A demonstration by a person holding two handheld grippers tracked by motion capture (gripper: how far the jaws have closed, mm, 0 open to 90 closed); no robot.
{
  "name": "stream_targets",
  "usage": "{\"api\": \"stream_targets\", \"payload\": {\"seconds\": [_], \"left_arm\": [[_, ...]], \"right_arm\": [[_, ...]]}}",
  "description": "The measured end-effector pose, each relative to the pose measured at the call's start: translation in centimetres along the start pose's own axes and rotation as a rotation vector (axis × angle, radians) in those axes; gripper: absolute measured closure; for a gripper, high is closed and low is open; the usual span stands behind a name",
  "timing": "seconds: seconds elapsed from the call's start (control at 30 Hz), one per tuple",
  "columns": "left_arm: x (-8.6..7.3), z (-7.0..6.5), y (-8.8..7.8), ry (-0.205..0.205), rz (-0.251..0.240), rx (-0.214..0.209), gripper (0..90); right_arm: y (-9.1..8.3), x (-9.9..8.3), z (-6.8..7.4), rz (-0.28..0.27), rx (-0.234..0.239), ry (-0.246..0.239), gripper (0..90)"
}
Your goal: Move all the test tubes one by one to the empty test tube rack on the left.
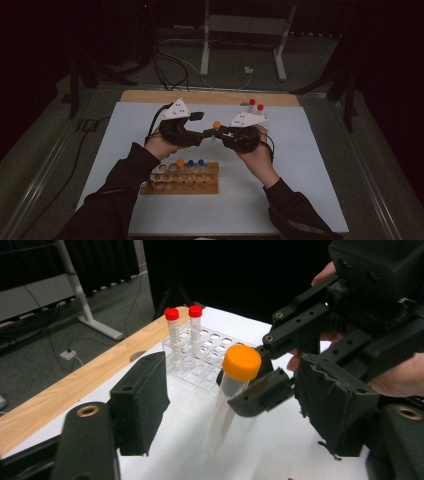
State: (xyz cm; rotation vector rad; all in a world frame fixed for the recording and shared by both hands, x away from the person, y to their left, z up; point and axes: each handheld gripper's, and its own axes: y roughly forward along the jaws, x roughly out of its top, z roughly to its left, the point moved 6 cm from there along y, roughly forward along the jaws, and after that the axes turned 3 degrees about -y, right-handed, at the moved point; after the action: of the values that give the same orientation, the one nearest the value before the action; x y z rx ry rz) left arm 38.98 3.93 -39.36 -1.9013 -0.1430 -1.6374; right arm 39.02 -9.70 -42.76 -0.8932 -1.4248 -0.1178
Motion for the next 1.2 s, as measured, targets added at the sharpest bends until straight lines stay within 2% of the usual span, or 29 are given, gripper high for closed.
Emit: {"api": "stream_targets", "payload": {"seconds": [0.2,0.23,0.37,0.53,0.6,0.77,0.9,1.03,1.17,1.2], "left_arm": [[0.0,0.0,0.9,0.012,0.009,0.01,43.1],[0.0,0.0,1.0,0.012,0.009,0.001,46.2],[-0.1,-0.1,1.5,0.039,0.029,0.012,54.8],[-0.1,-0.2,1.8,0.052,0.041,-0.012,69.1],[-0.1,-0.2,1.9,0.065,0.046,-0.001,70.3],[0.1,0.0,1.8,0.069,0.043,0.004,71.3],[0.3,0.3,1.2,0.071,0.039,0.023,71.4],[0.5,0.9,0.2,0.061,0.025,0.043,71.5],[0.5,1.3,-1.2,0.061,0.019,0.062,71.5],[0.4,1.4,-1.6,0.063,0.019,0.066,71.5]], "right_arm": [[0.3,0.2,0.5,0.001,0.012,-0.003,74.7],[0.3,0.2,0.6,0.001,0.014,-0.003,74.7],[0.5,0.4,0.7,0.001,0.017,-0.009,74.7],[0.5,0.4,0.6,0.002,0.013,-0.006,74.7],[0.5,0.3,0.6,0.004,0.012,-0.004,74.7],[0.5,0.3,0.4,-0.012,0.017,0.009,73.4],[0.5,0.2,0.3,-0.007,0.025,0.02,61.8],[0.4,-0.1,-0.1,-0.019,0.013,0.03,51.2],[0.1,-0.4,-0.7,-0.03,-0.007,0.047,40.7],[0.0,-0.5,-0.9,-0.034,-0.025,0.057,39.3]]}}
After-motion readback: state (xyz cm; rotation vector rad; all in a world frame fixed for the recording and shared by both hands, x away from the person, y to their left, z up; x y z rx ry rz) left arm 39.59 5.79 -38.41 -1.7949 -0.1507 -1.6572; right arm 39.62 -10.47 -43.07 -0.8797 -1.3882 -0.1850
